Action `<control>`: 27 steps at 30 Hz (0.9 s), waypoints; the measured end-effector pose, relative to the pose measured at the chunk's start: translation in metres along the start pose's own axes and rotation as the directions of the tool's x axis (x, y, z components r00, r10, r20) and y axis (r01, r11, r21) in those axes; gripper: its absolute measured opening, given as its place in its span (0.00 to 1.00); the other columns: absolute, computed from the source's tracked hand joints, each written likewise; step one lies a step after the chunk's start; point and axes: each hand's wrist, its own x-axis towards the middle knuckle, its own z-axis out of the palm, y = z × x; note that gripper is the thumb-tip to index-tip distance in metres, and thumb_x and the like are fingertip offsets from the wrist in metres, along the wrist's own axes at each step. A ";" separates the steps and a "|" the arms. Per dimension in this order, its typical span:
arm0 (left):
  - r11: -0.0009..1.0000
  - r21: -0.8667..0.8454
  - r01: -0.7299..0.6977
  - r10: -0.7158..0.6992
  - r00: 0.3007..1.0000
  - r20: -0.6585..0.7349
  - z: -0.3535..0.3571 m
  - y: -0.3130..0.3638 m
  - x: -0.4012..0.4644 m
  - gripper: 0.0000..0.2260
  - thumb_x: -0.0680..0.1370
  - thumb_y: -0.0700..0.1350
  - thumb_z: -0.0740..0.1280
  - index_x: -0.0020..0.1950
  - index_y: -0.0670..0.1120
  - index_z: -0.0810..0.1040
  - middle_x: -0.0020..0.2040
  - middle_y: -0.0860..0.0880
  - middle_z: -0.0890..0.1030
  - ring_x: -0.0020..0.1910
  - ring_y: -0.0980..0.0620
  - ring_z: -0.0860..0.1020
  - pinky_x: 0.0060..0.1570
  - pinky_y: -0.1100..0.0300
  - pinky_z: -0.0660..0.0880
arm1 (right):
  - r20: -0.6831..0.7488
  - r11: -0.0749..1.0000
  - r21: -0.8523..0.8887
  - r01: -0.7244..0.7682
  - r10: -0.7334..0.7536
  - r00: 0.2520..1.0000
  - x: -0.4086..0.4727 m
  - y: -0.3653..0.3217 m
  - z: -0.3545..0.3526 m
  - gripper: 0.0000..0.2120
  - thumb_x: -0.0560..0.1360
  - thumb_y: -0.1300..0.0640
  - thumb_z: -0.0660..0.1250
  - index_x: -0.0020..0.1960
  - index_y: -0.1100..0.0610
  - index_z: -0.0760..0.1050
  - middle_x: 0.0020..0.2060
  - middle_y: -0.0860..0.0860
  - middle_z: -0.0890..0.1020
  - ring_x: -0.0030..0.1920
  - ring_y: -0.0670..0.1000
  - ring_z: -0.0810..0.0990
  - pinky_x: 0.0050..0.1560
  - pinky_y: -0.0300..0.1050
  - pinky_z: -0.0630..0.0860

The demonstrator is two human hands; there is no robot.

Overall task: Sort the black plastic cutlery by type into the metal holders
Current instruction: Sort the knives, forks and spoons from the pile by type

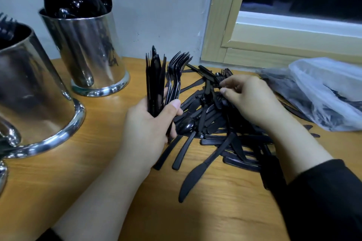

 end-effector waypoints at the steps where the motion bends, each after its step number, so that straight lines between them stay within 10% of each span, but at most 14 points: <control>1: 1.000 -0.004 0.000 0.000 1.000 0.009 0.002 -0.001 0.002 0.05 0.81 0.46 0.69 0.46 0.53 0.81 0.37 0.43 0.82 0.27 0.53 0.75 0.28 0.61 0.72 | 0.024 1.000 -0.021 0.003 -0.002 1.000 -0.001 0.002 0.004 0.08 0.79 0.51 0.69 0.57 0.49 0.82 0.46 0.47 0.82 0.49 0.48 0.79 0.47 0.38 0.67; 5: 1.000 0.018 -0.007 0.006 0.998 0.056 0.003 -0.004 0.003 0.12 0.80 0.49 0.69 0.42 0.67 0.81 0.39 0.43 0.84 0.29 0.51 0.76 0.31 0.57 0.74 | 0.102 0.995 -0.031 0.094 -0.090 0.991 -0.004 -0.001 0.013 0.08 0.78 0.51 0.69 0.57 0.47 0.80 0.46 0.44 0.79 0.46 0.46 0.77 0.47 0.40 0.67; 11: 1.000 -0.023 0.012 -0.012 1.000 0.010 0.000 -0.003 0.005 0.04 0.82 0.45 0.68 0.52 0.54 0.81 0.41 0.49 0.85 0.29 0.54 0.76 0.28 0.61 0.73 | 0.271 0.981 -0.029 0.193 -0.178 0.946 -0.011 -0.015 0.012 0.09 0.80 0.46 0.65 0.58 0.44 0.81 0.53 0.42 0.82 0.53 0.45 0.79 0.57 0.45 0.75; 20: 0.956 -0.248 0.156 -0.142 0.987 0.073 -0.005 -0.004 0.008 0.05 0.83 0.42 0.66 0.53 0.42 0.80 0.46 0.47 0.85 0.30 0.52 0.72 0.26 0.61 0.68 | 0.238 0.990 -0.056 0.129 -0.112 0.965 -0.013 -0.022 0.016 0.04 0.77 0.52 0.70 0.43 0.47 0.81 0.38 0.42 0.81 0.41 0.39 0.78 0.39 0.34 0.71; 27: 0.887 -0.368 0.280 -0.258 0.960 0.110 -0.006 -0.004 0.011 0.03 0.82 0.39 0.66 0.49 0.44 0.78 0.38 0.48 0.76 0.29 0.54 0.70 0.27 0.61 0.66 | 0.156 0.959 0.282 0.031 -0.077 0.985 -0.014 -0.032 0.011 0.06 0.77 0.57 0.71 0.50 0.47 0.77 0.35 0.46 0.78 0.33 0.43 0.73 0.34 0.35 0.69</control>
